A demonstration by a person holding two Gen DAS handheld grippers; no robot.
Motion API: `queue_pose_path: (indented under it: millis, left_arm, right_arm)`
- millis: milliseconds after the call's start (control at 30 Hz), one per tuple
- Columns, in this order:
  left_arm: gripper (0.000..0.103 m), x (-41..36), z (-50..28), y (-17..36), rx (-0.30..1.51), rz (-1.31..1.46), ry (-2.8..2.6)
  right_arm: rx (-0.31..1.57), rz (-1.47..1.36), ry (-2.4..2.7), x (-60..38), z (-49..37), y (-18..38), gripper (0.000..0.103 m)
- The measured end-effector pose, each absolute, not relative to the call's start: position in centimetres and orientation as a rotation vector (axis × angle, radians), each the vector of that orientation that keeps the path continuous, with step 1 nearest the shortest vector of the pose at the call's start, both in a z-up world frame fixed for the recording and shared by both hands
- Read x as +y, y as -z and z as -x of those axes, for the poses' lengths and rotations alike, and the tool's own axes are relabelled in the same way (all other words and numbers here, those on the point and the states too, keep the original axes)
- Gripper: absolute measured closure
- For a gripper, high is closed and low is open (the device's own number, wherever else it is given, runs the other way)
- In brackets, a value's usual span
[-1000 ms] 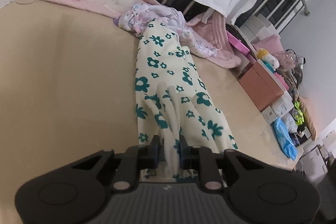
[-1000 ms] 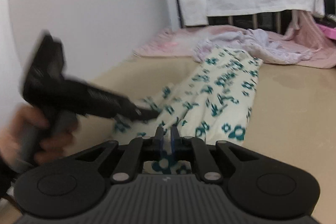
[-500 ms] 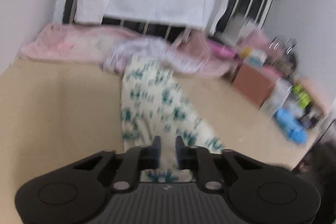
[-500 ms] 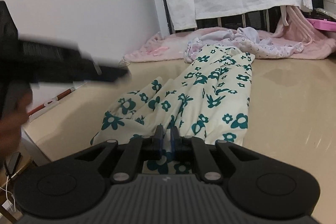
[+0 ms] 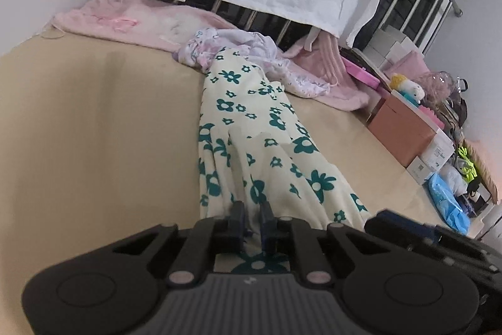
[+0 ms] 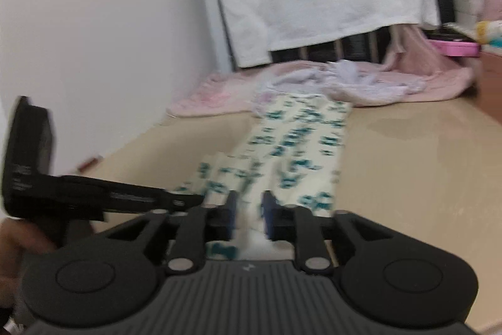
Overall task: Fold clothes
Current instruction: 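Pull the folded shirt end taut with both grippers to smooth it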
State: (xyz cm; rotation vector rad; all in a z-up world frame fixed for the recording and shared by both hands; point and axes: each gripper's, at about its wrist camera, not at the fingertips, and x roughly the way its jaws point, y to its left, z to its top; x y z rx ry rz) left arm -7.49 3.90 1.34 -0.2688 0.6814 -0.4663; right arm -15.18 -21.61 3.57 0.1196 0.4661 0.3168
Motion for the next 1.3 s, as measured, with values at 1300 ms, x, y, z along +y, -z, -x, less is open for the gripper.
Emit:
queue_pose_path:
  millis: [1300]
  left_arm:
    - [0.092, 3.4, 8.4, -1.5, 0.646, 0.206, 0.417]
  right_arm:
    - [0.526, -0.226, -0.319, -23.7, 10.9, -2.6, 0.09]
